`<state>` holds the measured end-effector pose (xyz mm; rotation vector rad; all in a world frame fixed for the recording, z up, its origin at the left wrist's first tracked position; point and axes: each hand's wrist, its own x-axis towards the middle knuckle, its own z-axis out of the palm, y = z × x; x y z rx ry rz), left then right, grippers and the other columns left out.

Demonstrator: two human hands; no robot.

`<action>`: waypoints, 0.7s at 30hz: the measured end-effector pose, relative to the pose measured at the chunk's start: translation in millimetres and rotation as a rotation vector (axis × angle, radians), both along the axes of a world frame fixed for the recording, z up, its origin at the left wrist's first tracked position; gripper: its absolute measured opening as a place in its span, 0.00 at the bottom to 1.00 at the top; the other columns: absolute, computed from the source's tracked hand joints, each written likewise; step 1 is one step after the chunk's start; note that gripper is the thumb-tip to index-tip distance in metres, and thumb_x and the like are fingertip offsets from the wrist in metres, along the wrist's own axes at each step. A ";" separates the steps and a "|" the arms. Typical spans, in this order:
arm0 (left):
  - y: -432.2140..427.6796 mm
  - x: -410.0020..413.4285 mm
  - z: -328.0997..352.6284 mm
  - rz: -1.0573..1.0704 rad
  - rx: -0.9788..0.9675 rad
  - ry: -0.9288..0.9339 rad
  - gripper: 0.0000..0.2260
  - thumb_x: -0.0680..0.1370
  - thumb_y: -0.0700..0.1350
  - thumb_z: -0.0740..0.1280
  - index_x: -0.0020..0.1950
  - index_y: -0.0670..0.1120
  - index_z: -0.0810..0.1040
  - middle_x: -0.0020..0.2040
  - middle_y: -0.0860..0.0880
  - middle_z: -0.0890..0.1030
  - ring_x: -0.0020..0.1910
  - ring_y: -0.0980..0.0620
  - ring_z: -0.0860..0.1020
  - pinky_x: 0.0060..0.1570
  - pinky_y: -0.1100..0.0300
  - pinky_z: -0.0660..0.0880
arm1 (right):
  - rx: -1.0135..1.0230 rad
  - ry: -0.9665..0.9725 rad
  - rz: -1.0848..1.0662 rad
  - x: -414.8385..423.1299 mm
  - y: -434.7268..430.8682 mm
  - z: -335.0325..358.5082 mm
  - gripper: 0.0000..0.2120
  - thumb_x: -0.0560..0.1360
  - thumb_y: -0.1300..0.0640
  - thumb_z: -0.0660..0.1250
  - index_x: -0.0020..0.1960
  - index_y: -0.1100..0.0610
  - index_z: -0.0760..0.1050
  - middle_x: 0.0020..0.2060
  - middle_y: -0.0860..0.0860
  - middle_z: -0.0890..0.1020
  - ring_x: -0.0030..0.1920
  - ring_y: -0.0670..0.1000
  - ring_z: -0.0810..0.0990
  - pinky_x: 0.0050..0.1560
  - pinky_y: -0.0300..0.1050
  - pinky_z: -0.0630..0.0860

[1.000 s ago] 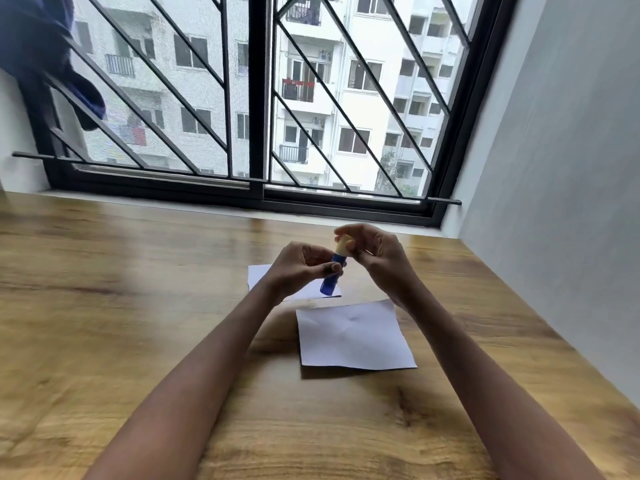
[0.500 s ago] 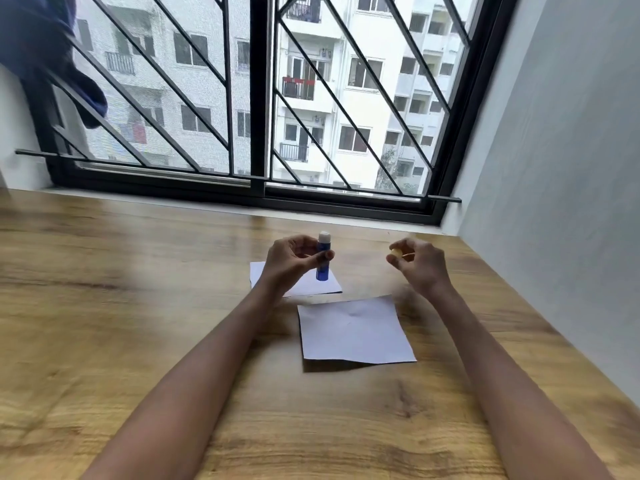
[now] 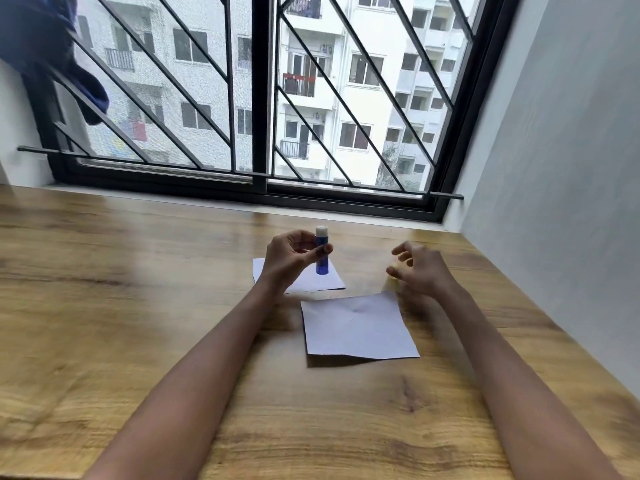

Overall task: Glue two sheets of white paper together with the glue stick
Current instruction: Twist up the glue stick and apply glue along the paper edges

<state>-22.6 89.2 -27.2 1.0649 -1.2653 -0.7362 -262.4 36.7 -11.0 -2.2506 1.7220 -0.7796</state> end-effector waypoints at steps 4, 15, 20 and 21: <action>-0.4 0.9 0.8 0.006 -0.015 0.039 0.07 0.66 0.42 0.76 0.40 0.47 0.80 0.40 0.48 0.84 0.40 0.54 0.81 0.48 0.59 0.79 | 0.262 0.058 0.130 2.8 23.8 36.2 0.17 0.70 0.46 0.72 0.52 0.57 0.78 0.43 0.53 0.82 0.38 0.47 0.78 0.37 0.39 0.73; -1.2 1.8 1.2 0.015 -0.053 0.037 0.06 0.67 0.42 0.76 0.40 0.47 0.80 0.40 0.49 0.83 0.38 0.58 0.81 0.45 0.63 0.78 | 0.539 -0.011 0.239 -13.2 26.3 35.0 0.16 0.74 0.72 0.62 0.45 0.53 0.81 0.39 0.54 0.75 0.36 0.47 0.71 0.38 0.36 0.72; -2.2 4.2 -0.4 0.035 -0.057 0.029 0.07 0.67 0.44 0.76 0.40 0.49 0.80 0.36 0.57 0.83 0.37 0.60 0.81 0.44 0.64 0.78 | 0.444 0.049 0.126 -17.3 27.4 36.0 0.13 0.74 0.70 0.62 0.51 0.57 0.81 0.42 0.54 0.78 0.36 0.47 0.74 0.36 0.36 0.71; -2.6 4.0 -0.8 0.035 -0.058 0.026 0.07 0.67 0.44 0.76 0.40 0.49 0.80 0.35 0.57 0.83 0.37 0.60 0.81 0.45 0.63 0.78 | 0.420 0.103 0.102 -16.5 27.0 35.0 0.14 0.74 0.71 0.63 0.50 0.56 0.82 0.41 0.53 0.79 0.36 0.47 0.74 0.35 0.37 0.70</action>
